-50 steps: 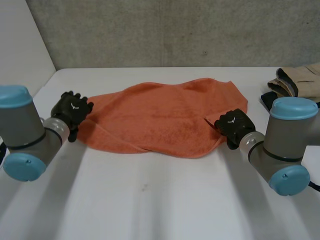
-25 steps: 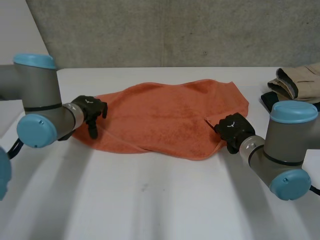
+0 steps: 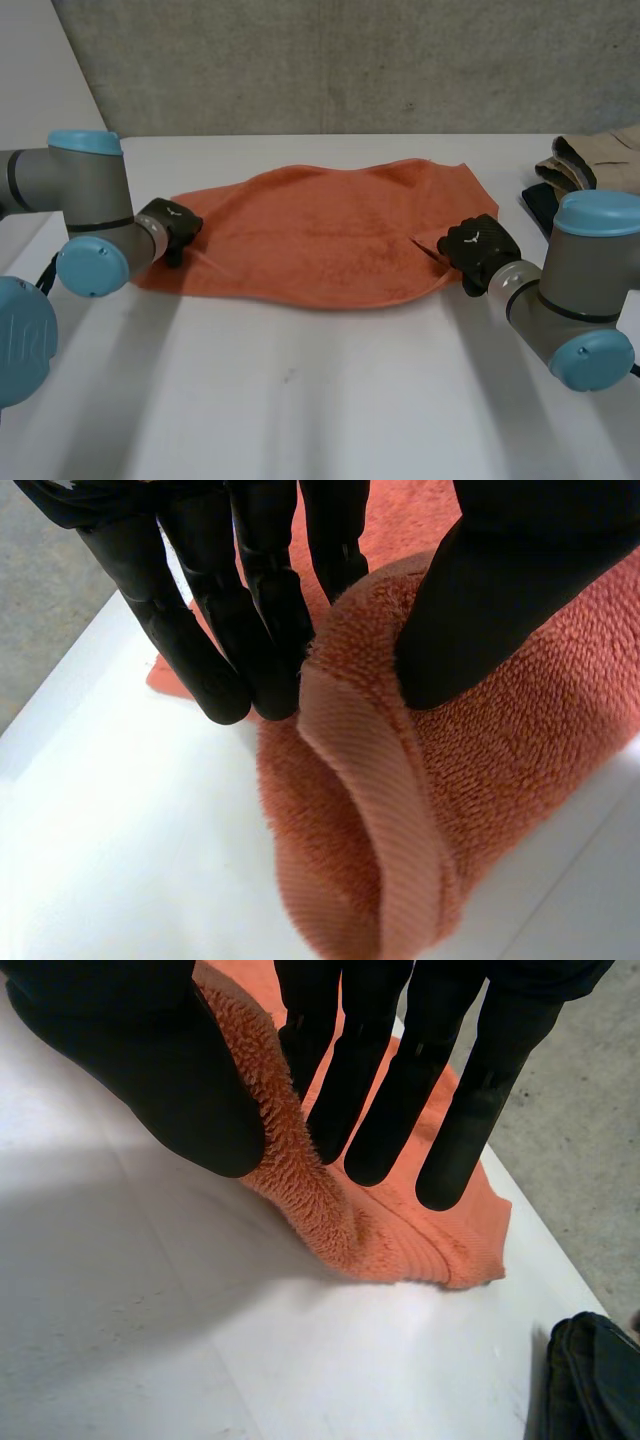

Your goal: Fold the laundry.

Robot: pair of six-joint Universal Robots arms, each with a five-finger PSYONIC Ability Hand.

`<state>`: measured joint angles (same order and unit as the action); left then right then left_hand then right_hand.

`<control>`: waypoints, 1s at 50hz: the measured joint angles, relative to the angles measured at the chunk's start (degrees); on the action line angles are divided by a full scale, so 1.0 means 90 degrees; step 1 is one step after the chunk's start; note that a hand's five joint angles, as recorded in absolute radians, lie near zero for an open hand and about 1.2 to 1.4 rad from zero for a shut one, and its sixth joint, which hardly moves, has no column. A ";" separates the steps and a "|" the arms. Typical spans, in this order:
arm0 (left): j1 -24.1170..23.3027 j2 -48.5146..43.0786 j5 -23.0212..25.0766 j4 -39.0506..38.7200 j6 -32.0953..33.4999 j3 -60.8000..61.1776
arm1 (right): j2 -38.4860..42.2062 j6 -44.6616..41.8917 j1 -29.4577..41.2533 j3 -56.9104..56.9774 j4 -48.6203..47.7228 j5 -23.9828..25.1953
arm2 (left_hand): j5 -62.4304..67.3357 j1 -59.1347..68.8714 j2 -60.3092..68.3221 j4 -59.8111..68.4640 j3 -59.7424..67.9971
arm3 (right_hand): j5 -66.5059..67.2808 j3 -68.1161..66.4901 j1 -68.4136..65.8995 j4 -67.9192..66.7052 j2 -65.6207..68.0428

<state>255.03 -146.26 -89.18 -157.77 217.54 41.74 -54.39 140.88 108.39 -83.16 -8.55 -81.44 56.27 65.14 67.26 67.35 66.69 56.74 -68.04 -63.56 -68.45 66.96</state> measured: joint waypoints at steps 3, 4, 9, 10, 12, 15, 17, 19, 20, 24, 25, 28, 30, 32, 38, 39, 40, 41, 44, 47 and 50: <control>0.0049 0.0063 -0.0100 0.0002 0.0093 0.0018 | -0.0094 0.0023 -0.0021 0.0032 0.0053 -0.0003 | 0.0021 -0.0001 0.0114 0.0112 0.0124 | 0.0000 -0.0001 0.0000 0.0000 0.0000; 0.0061 0.0094 -0.0120 0.0005 0.0106 0.0026 | -0.0123 0.0029 -0.0024 0.0040 0.0068 -0.0005 | 0.0021 -0.0001 0.0114 0.0112 0.0124 | 0.0000 0.0000 0.0000 0.0000 0.0000; 0.0123 0.0605 -0.0256 0.0039 0.0050 0.0219 | -0.0422 0.0075 -0.0047 0.0155 0.0288 -0.0018 | 0.0021 0.0000 0.0115 0.0113 0.0124 | 0.0000 0.0000 0.0000 0.0000 0.0000; 0.0133 0.0827 -0.0281 0.0038 -0.0025 0.0320 | -0.0549 0.0091 -0.0062 0.0212 0.0398 -0.0025 | 0.0021 0.0000 0.0115 0.0113 0.0124 | 0.0000 -0.0001 0.0000 0.0000 0.0000; 0.0149 0.1391 -0.0304 0.0014 -0.0287 0.0566 | -0.0842 0.0125 -0.0112 0.0378 0.0666 -0.0046 | 0.0021 0.0000 0.0115 0.0114 0.0124 | 0.0000 -0.0001 0.0000 0.0000 0.0000; 0.0167 0.2210 -0.0294 -0.0035 -0.0758 0.0924 | -0.1246 0.0169 -0.0203 0.0673 0.1118 -0.0091 | 0.0021 0.0000 0.0115 0.0114 0.0124 | 0.0000 -0.0001 0.0000 -0.0001 0.0000; 0.0189 0.2914 -0.0257 -0.0094 -0.1186 0.1217 | -0.1599 0.0213 -0.0301 0.1012 0.1608 -0.0141 | 0.0021 -0.0001 0.0115 0.0115 0.0124 | 0.0000 -0.0001 0.0000 -0.0002 0.0000; 0.0220 0.3509 -0.0199 -0.0163 -0.1552 0.1474 | -0.1849 0.0267 -0.0384 0.1318 0.2034 -0.0170 | 0.0021 0.0000 0.0119 0.0116 0.0132 | 0.0000 -0.0001 0.0000 -0.0003 0.0000; 0.0245 0.3888 -0.0142 -0.0223 -0.1776 0.1643 | -0.2000 0.0320 -0.0441 0.1543 0.2347 -0.0178 | 0.0021 0.0000 0.0127 0.0117 0.0140 | 0.0000 -0.0001 0.0000 -0.0004 0.0000; 0.0343 0.4951 0.0157 -0.0504 -0.2360 0.2170 | -0.2337 0.0528 -0.0597 0.2320 0.3386 -0.0099 | 0.0021 0.0000 0.0134 0.0120 0.0142 | 0.0004 -0.0001 0.0000 -0.0016 0.0000; 0.0372 0.5175 0.0267 -0.0586 -0.2467 0.2308 | -0.2377 0.0578 -0.0631 0.2562 0.3708 -0.0040 | 0.0021 0.0000 0.0135 0.0120 0.0142 | 0.0042 -0.0001 0.0000 -0.0017 0.0000; 0.0429 0.5450 0.0495 -0.0713 -0.2571 0.2558 | -0.2299 0.0598 -0.0678 0.3030 0.4359 0.0109 | 0.0021 0.0000 0.0135 0.0120 0.0142 | 0.0082 -0.0001 0.0006 -0.0017 0.0000; 0.0451 0.5397 0.0580 -0.0740 -0.2518 0.2644 | -0.2155 0.0552 -0.0676 0.3240 0.4655 0.0173 | 0.0021 0.0000 0.0135 0.0121 0.0142 | 0.0082 -0.0001 0.0000 -0.0017 0.0000; 0.0459 0.5140 0.0603 -0.0745 -0.2379 0.2659 | -0.1850 0.0423 -0.0623 0.3478 0.4957 0.0209 | 0.0021 0.0000 0.0135 0.0123 0.0142 | 0.0082 -0.0001 0.0000 -0.0017 0.0000; 0.0417 0.3867 0.0437 -0.0844 -0.1881 0.2244 | -0.0859 0.0007 -0.0389 0.3952 0.5179 0.0036 | 0.0021 0.0000 0.0135 0.0137 0.0142 | 0.0082 -0.0001 0.0000 -0.0017 0.0000; 0.0407 0.3708 0.0409 -0.0875 -0.1843 0.2144 | -0.0692 -0.0037 -0.0346 0.4036 0.5127 -0.0023 | 0.0021 0.0000 0.0139 0.0139 0.0155 | 0.0082 -0.0001 0.0000 -0.0017 0.0000; 0.0382 0.3361 0.0356 -0.0981 -0.1776 0.1878 | -0.0415 -0.0094 -0.0270 0.4203 0.4983 -0.0141 | 0.0021 0.0000 0.0142 0.0140 0.0158 | 0.0082 -0.0001 0.0000 -0.0018 0.0000; 0.0364 0.3130 0.0321 -0.1065 -0.1743 0.1672 | -0.0230 -0.0124 -0.0218 0.4328 0.4858 -0.0219 | 0.0021 0.0000 0.0146 0.0141 0.0158 | 0.0082 -0.0001 0.0000 -0.0017 0.0000; 0.0289 0.2397 0.0223 -0.1623 -0.1754 0.0694 | 0.0417 -0.0114 -0.0039 0.4927 0.3983 -0.0623 | 0.0021 0.0000 0.0150 0.0143 0.0161 | 0.0071 -0.0002 0.0000 -0.0019 0.0000; 0.0240 0.2071 0.0177 -0.2329 -0.1927 -0.0118 | 0.0716 0.0044 0.0051 0.5389 0.2929 -0.0977 | 0.0021 0.0000 0.0150 0.0143 0.0161 | 0.0082 -0.0002 0.0000 -0.0019 0.0000; 0.0209 0.1978 0.0124 -0.3329 -0.2246 -0.0836 | 0.0767 0.0375 0.0100 0.5689 0.1468 -0.1306 | 0.0021 0.0000 0.0150 0.0144 0.0161 | 0.0082 -0.0002 0.0000 -0.0019 0.0000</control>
<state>256.91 -128.46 -88.07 -187.73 197.33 34.22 -47.49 144.26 109.29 -31.96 4.67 -93.19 56.46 65.14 68.60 68.64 68.14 57.48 -68.06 -63.56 -68.62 66.96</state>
